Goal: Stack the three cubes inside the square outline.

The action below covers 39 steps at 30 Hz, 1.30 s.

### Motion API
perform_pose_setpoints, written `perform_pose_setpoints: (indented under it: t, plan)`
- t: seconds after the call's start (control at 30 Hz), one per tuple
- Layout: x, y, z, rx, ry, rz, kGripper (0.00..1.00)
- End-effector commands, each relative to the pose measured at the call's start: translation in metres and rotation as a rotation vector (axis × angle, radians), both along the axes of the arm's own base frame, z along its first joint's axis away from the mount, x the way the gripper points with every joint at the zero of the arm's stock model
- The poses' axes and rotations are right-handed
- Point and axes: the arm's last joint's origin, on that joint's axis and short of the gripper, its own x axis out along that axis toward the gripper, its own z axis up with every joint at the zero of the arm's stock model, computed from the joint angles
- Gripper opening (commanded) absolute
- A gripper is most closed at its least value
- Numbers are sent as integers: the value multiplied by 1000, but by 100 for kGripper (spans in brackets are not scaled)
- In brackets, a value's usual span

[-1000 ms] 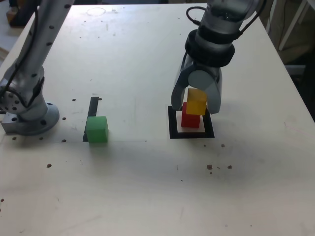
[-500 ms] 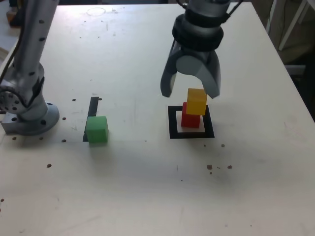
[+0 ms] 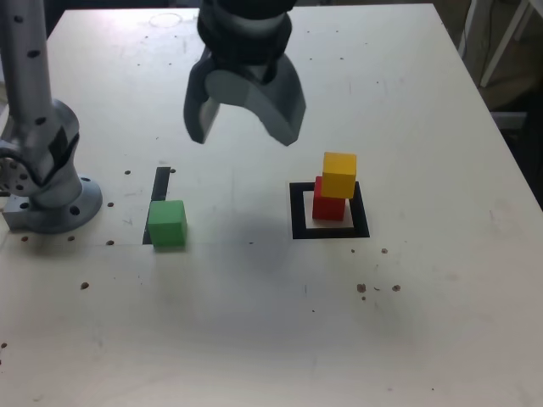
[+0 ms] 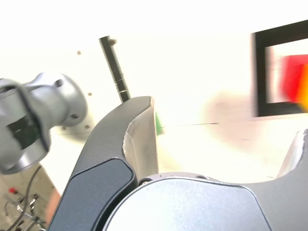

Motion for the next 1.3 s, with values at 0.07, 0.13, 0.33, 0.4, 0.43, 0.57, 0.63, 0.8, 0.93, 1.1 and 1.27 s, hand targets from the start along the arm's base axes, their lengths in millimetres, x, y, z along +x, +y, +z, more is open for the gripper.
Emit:
perform_pose_setpoints:
  t: [0.07, 0.13, 0.33, 0.4, 0.43, 0.57, 0.63, 0.8, 0.93, 1.1, 1.27]
  plan:
    - [-29, -11, -6, 27, 30, 27, 100]
    - [-41, -16, -12, 38, 43, 44, 100]
    - [-64, -21, -31, 41, 61, 100, 100]
    - [-68, -22, -37, 35, 67, 115, 100]
    - [-69, -23, -40, 31, 69, 120, 100]
    - [-71, -25, -52, 12, 78, 132, 100]
    - [-70, -26, -59, 1, 84, 137, 99]
    - [-70, -28, -74, -19, 99, 145, 99]
    - [-71, -28, -84, -32, 105, 150, 99]
    - [-71, -29, -92, -45, 111, 150, 98]
    - [-69, -31, -101, -67, 112, 140, 96]
